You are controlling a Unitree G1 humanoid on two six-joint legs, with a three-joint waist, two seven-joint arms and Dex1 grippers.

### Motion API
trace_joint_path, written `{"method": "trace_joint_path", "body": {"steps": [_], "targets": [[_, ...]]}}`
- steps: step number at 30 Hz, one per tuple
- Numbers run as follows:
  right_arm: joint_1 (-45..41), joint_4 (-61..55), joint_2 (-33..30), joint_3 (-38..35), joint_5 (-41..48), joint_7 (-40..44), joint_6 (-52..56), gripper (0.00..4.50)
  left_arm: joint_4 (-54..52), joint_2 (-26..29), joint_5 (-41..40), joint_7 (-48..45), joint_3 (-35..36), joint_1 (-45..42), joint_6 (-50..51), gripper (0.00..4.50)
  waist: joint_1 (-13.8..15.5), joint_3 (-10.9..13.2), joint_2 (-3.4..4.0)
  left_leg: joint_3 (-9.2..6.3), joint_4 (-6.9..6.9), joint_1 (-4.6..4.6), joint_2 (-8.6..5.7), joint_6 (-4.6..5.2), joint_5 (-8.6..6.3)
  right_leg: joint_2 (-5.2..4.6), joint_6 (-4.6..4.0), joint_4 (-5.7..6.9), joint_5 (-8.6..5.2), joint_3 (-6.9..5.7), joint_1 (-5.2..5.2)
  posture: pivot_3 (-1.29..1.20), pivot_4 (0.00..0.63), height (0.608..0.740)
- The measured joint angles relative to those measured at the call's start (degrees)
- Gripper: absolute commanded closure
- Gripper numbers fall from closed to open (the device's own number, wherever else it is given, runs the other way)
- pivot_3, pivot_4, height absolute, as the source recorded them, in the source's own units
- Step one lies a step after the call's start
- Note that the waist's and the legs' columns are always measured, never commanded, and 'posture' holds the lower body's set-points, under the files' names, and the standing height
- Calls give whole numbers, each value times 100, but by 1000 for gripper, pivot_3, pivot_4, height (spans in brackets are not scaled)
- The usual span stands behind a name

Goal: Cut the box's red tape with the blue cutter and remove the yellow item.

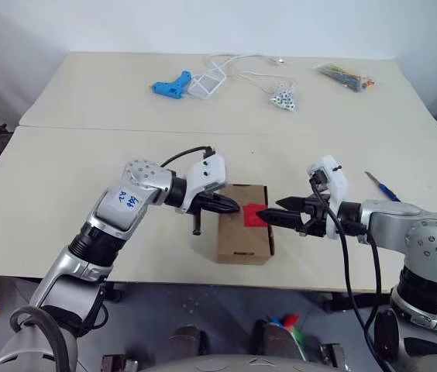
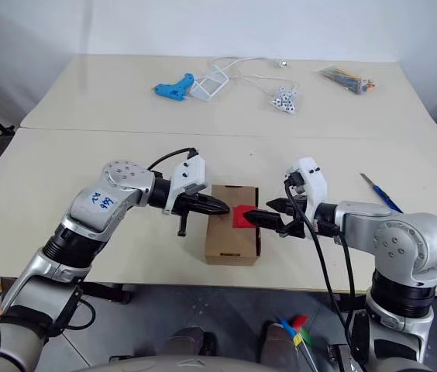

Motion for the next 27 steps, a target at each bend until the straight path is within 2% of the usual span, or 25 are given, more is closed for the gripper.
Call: {"method": "trace_joint_path", "body": {"steps": [10, 27], "targets": [[370, 348, -482, 85, -91, 24, -255, 57, -62, 39, 63, -25, -26, 49, 6, 4500, -11, -2, -3, 3, 0, 6, 6, 0, 0, 0, 0, -1, 0, 2, 5, 0, 150, 740], [246, 556, -418, 216, -32, -14, -495, 57, -246, 60, 76, -15, -23, 132, 86, 4500, -6, -2, -3, 2, -1, 8, 9, 0, 0, 0, 0, -4, 0, 3, 7, 0, 150, 740]]}}
